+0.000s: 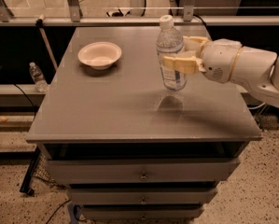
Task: Place blue plastic bottle upright
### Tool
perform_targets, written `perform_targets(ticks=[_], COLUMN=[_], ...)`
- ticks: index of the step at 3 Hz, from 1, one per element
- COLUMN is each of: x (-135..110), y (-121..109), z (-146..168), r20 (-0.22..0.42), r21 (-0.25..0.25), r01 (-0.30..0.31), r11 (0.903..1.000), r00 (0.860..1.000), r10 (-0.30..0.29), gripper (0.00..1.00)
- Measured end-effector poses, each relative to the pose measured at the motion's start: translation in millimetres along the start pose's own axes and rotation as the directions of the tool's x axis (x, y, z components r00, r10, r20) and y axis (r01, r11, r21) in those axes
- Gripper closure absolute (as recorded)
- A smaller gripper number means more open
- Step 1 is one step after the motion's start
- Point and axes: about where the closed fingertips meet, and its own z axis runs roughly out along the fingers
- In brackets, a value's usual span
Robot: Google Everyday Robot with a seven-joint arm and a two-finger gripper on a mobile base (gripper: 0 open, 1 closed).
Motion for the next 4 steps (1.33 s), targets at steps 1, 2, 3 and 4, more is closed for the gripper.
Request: perform_targets(ticks=[1,2,3,4], x=[12.0,22.7,33.6,39.9], y=[-3.8,-8.2,-12.8,-14.7], z=[-1.9,-2.0,-3.1,-4.2], r20=[0.032,0.067,0.105,0.122], r21=[0.041,0.069,0.094,0.106], r01=[0.0,-0.012,-0.043,-0.065], r11=[0.9992,0.9975,0.9947,0.9923], r00=[0.999,0.998,0.994,0.991], r10=[-0.001,0.008,0.033,0.052], gripper=[1.0,1.0,1.0,1.0])
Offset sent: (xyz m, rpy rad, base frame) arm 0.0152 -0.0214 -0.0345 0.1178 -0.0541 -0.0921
